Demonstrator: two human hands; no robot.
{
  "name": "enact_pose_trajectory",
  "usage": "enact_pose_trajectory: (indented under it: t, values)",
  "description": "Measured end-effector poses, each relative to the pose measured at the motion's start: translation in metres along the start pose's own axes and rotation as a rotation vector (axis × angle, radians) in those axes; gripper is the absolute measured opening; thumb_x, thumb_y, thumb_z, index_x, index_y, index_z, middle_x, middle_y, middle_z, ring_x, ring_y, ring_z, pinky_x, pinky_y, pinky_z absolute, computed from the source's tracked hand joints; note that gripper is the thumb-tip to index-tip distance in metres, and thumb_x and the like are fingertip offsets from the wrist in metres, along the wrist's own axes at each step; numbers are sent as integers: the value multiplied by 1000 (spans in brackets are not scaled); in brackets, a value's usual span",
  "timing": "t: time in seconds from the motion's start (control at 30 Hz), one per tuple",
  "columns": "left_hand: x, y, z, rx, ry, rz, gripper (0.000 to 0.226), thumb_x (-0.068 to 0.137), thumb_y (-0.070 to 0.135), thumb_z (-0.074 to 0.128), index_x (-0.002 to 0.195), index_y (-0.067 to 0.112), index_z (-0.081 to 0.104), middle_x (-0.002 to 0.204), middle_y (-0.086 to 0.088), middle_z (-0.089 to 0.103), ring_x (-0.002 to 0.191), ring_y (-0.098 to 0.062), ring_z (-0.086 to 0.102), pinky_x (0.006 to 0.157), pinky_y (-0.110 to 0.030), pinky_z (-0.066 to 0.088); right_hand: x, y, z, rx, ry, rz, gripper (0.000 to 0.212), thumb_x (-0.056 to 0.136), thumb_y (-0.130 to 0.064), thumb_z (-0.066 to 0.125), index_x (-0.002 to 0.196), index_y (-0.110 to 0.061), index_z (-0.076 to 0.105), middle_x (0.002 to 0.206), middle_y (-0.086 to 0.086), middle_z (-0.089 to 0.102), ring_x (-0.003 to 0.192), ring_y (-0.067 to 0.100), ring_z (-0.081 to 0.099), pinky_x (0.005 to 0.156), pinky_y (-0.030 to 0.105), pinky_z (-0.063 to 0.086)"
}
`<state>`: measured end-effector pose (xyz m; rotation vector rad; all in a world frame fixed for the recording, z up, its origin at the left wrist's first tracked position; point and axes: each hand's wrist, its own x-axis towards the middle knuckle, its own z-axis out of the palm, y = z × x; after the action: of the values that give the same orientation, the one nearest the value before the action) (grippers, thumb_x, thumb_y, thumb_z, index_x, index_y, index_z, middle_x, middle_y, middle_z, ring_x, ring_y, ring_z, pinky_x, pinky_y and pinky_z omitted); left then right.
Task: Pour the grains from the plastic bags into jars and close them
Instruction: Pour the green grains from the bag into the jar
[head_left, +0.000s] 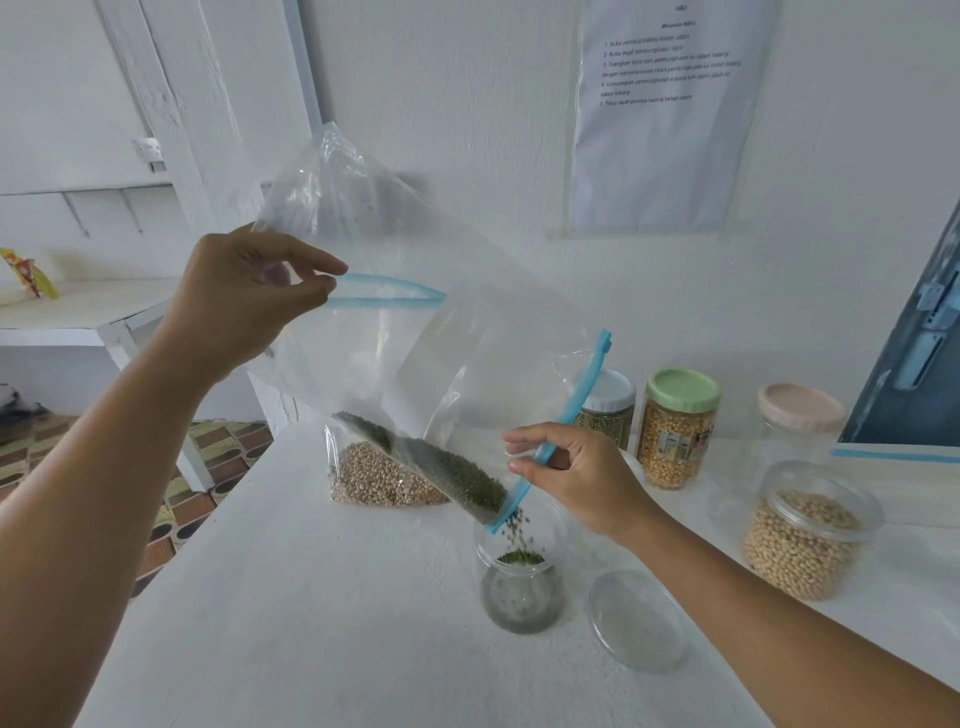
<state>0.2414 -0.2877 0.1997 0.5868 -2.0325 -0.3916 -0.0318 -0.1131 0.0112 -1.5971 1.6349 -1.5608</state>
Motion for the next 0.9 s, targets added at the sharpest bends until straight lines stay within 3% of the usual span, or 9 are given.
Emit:
enact_pose_trajectory:
  t: [0.17, 0.27, 0.4, 0.53, 0.7, 0.83, 0.9]
  values:
    - [0, -1, 0, -1, 2, -1, 20, 87, 11, 82, 99, 28, 81, 78, 9, 62, 66, -10, 44, 64, -15, 40, 0, 2, 1, 14, -1, 2, 29, 89, -12, 81, 114, -25, 78, 104, -10, 78, 91, 13, 75, 86, 27, 61]
    - [0, 0, 1, -4, 1, -4, 20, 87, 12, 81, 99, 27, 81, 79, 7, 61, 66, -10, 45, 64, -15, 41, 0, 2, 1, 2, -3, 7, 29, 89, -14, 81, 114, -28, 78, 105, -12, 78, 90, 20, 75, 87, 31, 62]
    - [-1, -1, 1, -6, -16, -9, 20, 88, 13, 81, 100, 28, 81, 78, 5, 59, 70, -14, 46, 71, -25, 42, 0, 4, 1, -4, 1, 18, 28, 89, -13, 81, 113, -28, 78, 103, -13, 78, 74, 18, 69, 81, 33, 63]
    - [-3, 0, 2, -24, -22, -25, 21, 88, 12, 81, 97, 31, 80, 73, 12, 61, 70, -19, 46, 65, -19, 42, -1, 6, 1, -2, -4, 17, 29, 89, -16, 81, 113, -31, 78, 104, -13, 78, 89, 38, 72, 86, 45, 63]
    - [-2, 1, 0, -6, -18, -37, 22, 87, 12, 82, 98, 32, 80, 72, 9, 58, 69, -11, 46, 66, -13, 41, 0, 8, 0, -6, -9, 24, 29, 89, -17, 81, 113, -33, 77, 105, -13, 78, 91, 34, 74, 86, 46, 63]
    - [-2, 9, -2, 3, -56, -38, 20, 88, 13, 81, 98, 30, 80, 76, 9, 58, 72, -21, 47, 65, -9, 40, -1, 9, 0, -7, -8, 29, 29, 89, -18, 81, 115, -31, 78, 105, -12, 78, 91, 29, 74, 86, 44, 63]
    - [-1, 14, -5, 18, -110, -55, 18, 91, 15, 79, 100, 31, 80, 82, 7, 62, 76, -22, 54, 68, -8, 40, -2, 12, 0, -23, -8, 28, 28, 89, -18, 81, 114, -32, 78, 104, -13, 77, 87, 34, 72, 84, 46, 63]
